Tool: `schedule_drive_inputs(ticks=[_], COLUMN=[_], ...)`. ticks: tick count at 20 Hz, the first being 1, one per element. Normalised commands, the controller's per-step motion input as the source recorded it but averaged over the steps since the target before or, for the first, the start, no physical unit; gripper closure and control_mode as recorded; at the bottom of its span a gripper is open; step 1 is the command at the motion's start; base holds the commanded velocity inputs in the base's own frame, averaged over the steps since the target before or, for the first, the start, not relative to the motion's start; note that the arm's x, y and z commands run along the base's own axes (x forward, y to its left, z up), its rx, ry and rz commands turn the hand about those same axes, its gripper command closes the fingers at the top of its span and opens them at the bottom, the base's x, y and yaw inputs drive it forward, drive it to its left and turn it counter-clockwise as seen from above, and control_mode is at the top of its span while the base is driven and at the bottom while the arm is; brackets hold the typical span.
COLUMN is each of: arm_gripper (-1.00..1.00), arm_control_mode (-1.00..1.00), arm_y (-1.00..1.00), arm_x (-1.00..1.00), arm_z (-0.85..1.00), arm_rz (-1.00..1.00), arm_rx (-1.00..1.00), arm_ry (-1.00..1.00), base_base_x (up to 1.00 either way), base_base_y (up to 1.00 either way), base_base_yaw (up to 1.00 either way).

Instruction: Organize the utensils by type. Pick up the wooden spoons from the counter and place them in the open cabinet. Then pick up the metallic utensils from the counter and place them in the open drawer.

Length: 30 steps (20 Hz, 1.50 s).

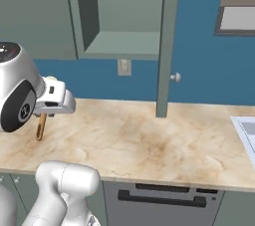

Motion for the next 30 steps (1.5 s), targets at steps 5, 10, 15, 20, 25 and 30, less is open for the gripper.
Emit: schedule_drive_inputs(ticks=[5,10,15,20,25,30], arm_gripper=[1.0,1.0,1.0,1.0,1.0,1.0], arm_control_mode=[1.0,1.0,1.0,1.0,-1.0,-1.0], arm_y=[0.0,0.0,0.0,0.0,-0.33,-0.14], arm_x=[0.0,0.0,0.0,0.0,0.03,0.21], arm_z=[0.0,0.0,0.0,0.0,0.01,0.01], arm_rz=[0.0,0.0,0.0,0.0,-0.05,-0.1], arm_rx=[0.0,0.0,0.0,0.0,0.02,0.01], arm_ry=[0.0,0.0,0.0,0.0,0.0,0.0], base_base_x=[0.44,0.22,0.07,0.0,0.0,0.0], base_base_y=[-0.27,-0.08,-0.03,-0.09,0.0,0.0], base_base_yaw=[0.03,0.0,0.0,-0.01,0.0,0.0])
